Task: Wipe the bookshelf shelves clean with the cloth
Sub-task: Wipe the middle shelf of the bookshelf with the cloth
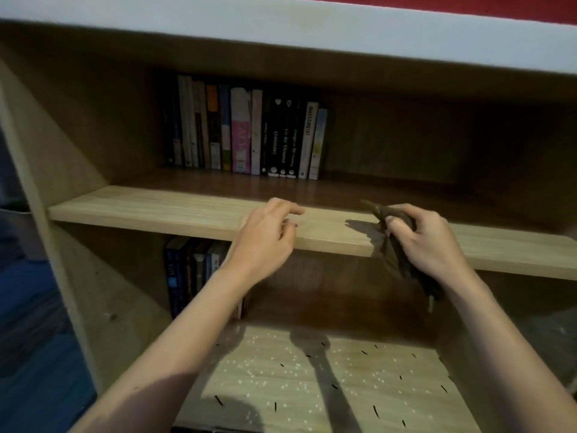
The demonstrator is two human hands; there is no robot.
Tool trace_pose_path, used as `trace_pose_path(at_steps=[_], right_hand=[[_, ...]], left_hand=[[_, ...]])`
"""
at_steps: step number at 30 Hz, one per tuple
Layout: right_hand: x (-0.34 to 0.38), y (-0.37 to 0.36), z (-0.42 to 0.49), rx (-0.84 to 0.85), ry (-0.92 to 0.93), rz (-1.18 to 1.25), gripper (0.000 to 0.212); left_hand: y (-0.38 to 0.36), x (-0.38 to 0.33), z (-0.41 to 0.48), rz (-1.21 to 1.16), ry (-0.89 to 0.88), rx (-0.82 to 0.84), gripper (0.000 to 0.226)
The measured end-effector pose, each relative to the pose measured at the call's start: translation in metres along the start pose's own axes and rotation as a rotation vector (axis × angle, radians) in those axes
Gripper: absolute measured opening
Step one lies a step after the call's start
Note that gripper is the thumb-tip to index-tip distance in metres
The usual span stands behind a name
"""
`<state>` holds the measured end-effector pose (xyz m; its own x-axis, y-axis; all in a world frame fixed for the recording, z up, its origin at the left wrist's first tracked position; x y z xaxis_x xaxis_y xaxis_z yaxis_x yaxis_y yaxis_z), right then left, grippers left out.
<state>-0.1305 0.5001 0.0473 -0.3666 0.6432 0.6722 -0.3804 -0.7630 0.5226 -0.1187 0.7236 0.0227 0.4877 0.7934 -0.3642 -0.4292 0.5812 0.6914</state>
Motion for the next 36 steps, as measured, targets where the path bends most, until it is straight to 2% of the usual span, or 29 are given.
trace_pose_path(at_steps=[3,5,8,10,12,14,16,18,20,21,23,24,26,27,29,30,31,33,34,36], right_hand=[[0.0,-0.027,0.016,-0.059,-0.051,-0.251,0.028],[0.009,-0.047,0.019,-0.071,-0.018,-0.428,0.035],[0.037,-0.081,0.014,0.017,0.084,-0.421,0.036],[0.06,-0.104,0.004,0.074,0.257,-0.397,0.033],[0.078,-0.117,-0.009,0.145,0.415,-0.269,0.028],[0.088,-0.11,-0.012,0.239,0.381,-0.006,0.021],[0.082,-0.096,0.006,0.144,0.266,0.132,0.02],[0.072,-0.094,0.023,0.023,0.187,-0.068,0.026],[0.074,-0.117,0.02,0.055,0.161,-0.311,0.03],[0.079,-0.133,0.014,0.076,0.186,-0.335,0.032],[0.095,-0.159,0.008,0.143,0.219,-0.195,0.033],[0.104,-0.168,0.01,0.186,0.179,-0.088,0.035],[0.118,-0.18,0.025,0.281,0.01,0.157,0.038],[0.124,-0.181,0.034,0.304,-0.134,0.344,0.039],[0.127,-0.173,0.047,0.29,-0.356,0.707,0.032],[0.121,-0.167,0.051,0.234,-0.358,0.769,0.03],[0.112,-0.156,0.054,0.172,-0.302,0.723,0.03],[0.091,-0.139,0.054,0.105,-0.155,0.462,0.031],[0.083,-0.133,0.051,0.126,-0.112,0.311,0.032],[0.071,-0.13,0.044,0.233,-0.055,0.056,0.031]], left_hand=[[0.025,0.042,-0.005,0.201,0.092,-0.039,0.027],[0.035,0.064,-0.005,0.272,0.131,0.024,0.029],[0.034,0.079,-0.003,0.328,0.127,0.086,0.032],[0.034,0.082,-0.002,0.334,0.123,0.067,0.032],[0.034,0.085,-0.001,0.316,0.126,0.078,0.033],[0.036,0.087,-0.001,0.282,0.12,0.12,0.035],[0.038,0.089,-0.001,0.248,0.115,0.149,0.038],[0.04,0.089,-0.002,0.197,0.13,0.14,0.04],[0.041,0.089,-0.002,0.134,0.147,0.103,0.042],[0.041,0.088,-0.003,0.097,0.153,0.08,0.042],[0.043,0.087,-0.002,-0.028,0.178,0.034,0.042],[0.045,0.089,0.0,-0.124,0.203,0.013,0.042],[0.051,0.093,0.004,-0.325,0.285,-0.058,0.042],[0.055,0.095,0.006,-0.373,0.321,-0.108,0.041],[0.057,0.091,0.006,-0.239,0.334,-0.141,0.04],[0.055,0.085,0.007,-0.068,0.314,-0.07,0.043],[0.049,0.077,0.007,0.112,0.294,0.05,0.051],[0.039,0.062,0.011,0.403,0.282,0.255,0.071],[0.037,0.058,0.014,0.461,0.29,0.297,0.073],[0.046,0.057,0.019,0.411,0.302,0.302,0.062]])
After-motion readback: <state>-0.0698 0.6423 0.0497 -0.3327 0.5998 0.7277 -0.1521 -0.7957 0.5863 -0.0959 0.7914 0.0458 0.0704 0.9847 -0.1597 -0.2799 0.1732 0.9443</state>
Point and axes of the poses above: each hand's wrist, its own z-axis towards the middle knuckle, its own y-axis out of the back of the hand, x = y × z, the point moved 2 cm from there along z, towards the middle knuckle, and after that the axes turned 9 degrees about z, right-handed, at the moved point
